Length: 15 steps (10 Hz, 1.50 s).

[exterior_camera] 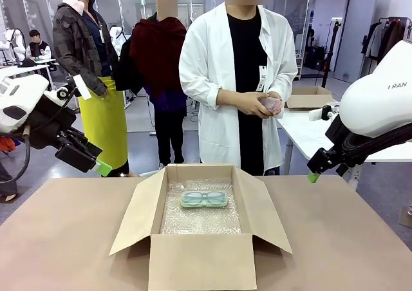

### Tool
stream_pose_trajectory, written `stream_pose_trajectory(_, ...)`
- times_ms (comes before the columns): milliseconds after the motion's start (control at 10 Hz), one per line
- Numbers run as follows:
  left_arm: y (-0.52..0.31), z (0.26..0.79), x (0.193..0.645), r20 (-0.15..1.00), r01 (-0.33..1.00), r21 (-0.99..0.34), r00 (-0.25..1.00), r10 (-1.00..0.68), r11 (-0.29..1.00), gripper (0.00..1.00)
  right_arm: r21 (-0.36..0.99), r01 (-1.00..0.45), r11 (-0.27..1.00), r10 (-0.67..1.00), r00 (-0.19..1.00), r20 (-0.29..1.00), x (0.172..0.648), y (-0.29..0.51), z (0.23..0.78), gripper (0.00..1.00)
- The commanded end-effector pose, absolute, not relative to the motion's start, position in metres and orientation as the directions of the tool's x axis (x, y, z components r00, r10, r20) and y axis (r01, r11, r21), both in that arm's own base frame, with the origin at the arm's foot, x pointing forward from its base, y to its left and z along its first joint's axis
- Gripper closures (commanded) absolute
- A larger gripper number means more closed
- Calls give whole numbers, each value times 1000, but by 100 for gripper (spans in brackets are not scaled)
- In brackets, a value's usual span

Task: Pack the glasses set securely to prepare it for shipping.
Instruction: Put the Glasses case from the right side of the table into the Package Box.

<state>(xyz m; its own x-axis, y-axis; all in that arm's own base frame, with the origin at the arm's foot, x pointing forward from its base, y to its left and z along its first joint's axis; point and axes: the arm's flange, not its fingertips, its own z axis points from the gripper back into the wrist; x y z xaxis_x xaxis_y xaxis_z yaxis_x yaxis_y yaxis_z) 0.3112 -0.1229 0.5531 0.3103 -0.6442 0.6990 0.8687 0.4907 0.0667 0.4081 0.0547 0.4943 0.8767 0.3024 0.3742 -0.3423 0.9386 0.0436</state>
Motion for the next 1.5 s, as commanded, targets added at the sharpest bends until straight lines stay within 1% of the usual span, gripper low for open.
stream_pose_trajectory(0,-121,553,311,707,876,58,303,-640,479,0,44,-362,931,319,867,382,408,53,494,0)
stream_pose_trajectory(1400,-121,553,311,707,876,58,303,-640,479,0,44,-362,931,319,867,382,408,53,494,0)
